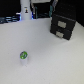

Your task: Open the kcup holder, insert the kcup into the holder, and close the kcup holder

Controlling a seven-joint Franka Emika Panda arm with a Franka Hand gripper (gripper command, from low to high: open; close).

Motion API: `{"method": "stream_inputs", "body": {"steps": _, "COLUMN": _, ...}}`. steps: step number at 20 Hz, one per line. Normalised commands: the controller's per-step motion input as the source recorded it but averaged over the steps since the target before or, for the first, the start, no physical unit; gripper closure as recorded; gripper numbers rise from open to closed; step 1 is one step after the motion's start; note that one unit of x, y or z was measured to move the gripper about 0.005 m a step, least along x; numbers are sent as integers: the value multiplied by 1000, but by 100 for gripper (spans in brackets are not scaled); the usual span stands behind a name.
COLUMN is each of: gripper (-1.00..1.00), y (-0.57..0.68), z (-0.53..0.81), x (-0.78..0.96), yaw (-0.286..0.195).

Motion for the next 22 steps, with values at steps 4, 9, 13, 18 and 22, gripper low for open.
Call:
{"method": "stream_inputs", "body": {"steps": 4, "gripper": -100, "y": 525, "z": 44, "x": -473, "yaw": -153}}
{"method": "stream_inputs", "body": {"steps": 9, "gripper": -100, "y": 587, "z": 20, "x": -463, "yaw": -170}}
{"method": "stream_inputs", "body": {"steps": 13, "gripper": -100, "y": 606, "z": 3, "x": -433, "yaw": -180}}
{"method": "stream_inputs", "body": {"steps": 18, "gripper": -100, "y": 621, "z": 4, "x": -398, "yaw": -185}}
{"method": "stream_inputs", "body": {"steps": 22, "gripper": -100, "y": 614, "z": -21, "x": -405, "yaw": -184}}
